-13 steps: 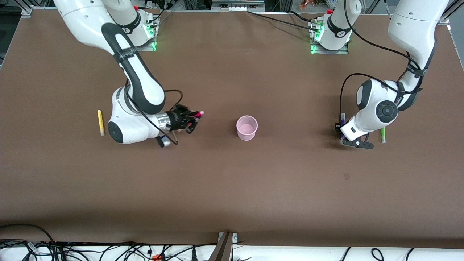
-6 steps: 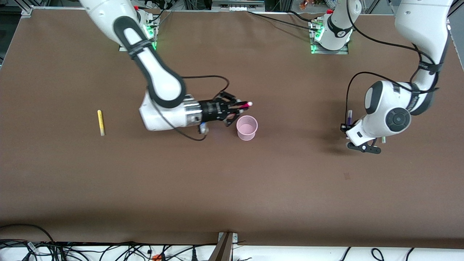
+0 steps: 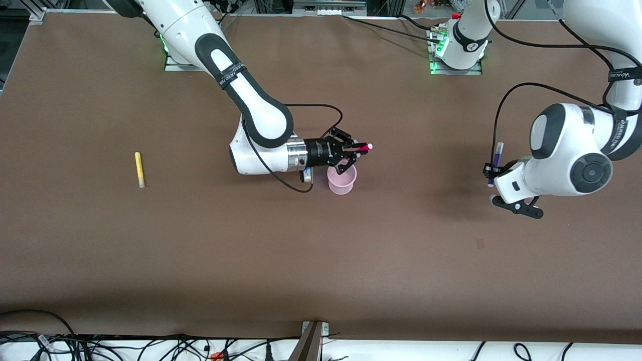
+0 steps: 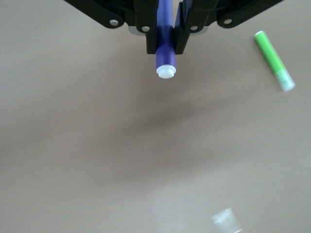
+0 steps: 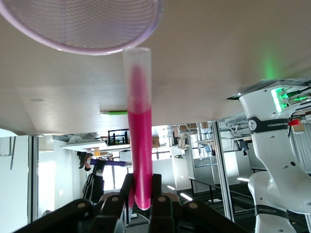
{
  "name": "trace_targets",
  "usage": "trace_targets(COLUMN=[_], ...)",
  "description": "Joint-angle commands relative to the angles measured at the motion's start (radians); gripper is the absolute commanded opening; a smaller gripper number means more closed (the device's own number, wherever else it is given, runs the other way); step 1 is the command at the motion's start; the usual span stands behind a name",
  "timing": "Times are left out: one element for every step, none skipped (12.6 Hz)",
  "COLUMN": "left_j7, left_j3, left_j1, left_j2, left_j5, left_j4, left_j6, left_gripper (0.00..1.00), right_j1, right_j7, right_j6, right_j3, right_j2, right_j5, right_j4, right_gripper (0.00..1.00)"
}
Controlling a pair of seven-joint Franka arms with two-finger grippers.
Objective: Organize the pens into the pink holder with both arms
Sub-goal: 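Carry the pink marker upright over the pink cup with the right gripper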
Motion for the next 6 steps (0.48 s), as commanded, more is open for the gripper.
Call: trace_targets(left_j7=[0.099,0.111,0.113,0.113,0.116,0.144], left_j3=[-0.003,-0.003,-0.004,-0.004,-0.016,-0.023], left_j1=[0.008,0.008,0.003,-0.010,-0.012,-0.007], left_j2=[0.013,0.015,0.016,0.016,0.018,0.025], left_j5=[-0.100,-0.114,-0.119,-0.123,-0.148,-0.219], left_j4=[0.087,0.116,0.139,0.154,0.173,0.173], left_j6=[-0.074,-0.097,-0.109,-0.109,-0.109,-0.106], left_gripper=[0.00,0.00,0.00,0.00,0.00,0.00], right_j1=[0.013,0.013,0.013,0.013,0.013,0.013], right_j7=[-0.018,-0.035,-0.060,-0.078,-0.087,-0.087], right_j6=[0.027,0.028,0.028,0.028,0.028,0.028], right_j3=[-0.001,-0.001,-0.001,-0.001,-0.001,-0.003], right_j2=[0.069,0.085,0.095,0.105,0.109,0.112], right_j5=[0.016,0.015,0.015,0.016,0.015,0.013], right_j4=[0.086,0.097,0.097,0.097,0.096,0.096], right_gripper=[0.00,0.00,0.00,0.00,0.00,0.00])
